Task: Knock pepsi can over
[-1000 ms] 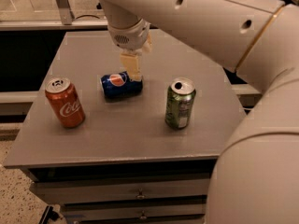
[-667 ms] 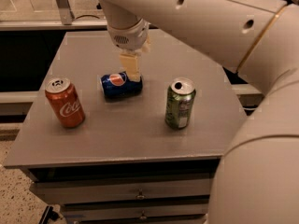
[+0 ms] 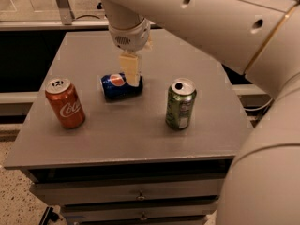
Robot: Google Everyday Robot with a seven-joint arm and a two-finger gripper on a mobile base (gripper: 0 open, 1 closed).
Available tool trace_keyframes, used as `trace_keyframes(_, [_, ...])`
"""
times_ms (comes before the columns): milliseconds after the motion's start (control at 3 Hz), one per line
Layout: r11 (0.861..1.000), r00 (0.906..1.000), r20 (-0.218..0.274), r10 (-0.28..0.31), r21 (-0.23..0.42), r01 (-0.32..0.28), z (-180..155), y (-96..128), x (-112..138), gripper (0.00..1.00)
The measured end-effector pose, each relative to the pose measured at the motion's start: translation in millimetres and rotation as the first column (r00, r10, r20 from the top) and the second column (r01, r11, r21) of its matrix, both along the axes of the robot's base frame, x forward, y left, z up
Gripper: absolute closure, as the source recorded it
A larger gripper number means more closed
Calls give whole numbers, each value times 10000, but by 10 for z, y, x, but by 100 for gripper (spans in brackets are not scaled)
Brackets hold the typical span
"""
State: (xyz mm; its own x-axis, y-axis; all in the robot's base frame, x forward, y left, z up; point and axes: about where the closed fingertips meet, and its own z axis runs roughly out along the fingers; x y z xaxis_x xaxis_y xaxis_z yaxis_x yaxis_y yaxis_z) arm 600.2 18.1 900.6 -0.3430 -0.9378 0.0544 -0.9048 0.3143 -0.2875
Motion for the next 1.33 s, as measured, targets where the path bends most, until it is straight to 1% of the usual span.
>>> trace_keyframes(333, [9998,9999,72,114,158,-115,50,-28,-33,20])
trace_keyframes(667, [9983,9993,257,288,496,-300,148,-115,-78,21])
trace_keyframes(1000, [9925,9962,524,690,974,-739,273,-181,-127,22])
trace_keyframes(1333, [9807,9920,883,907,1655,-1044,406,-239,-149,22])
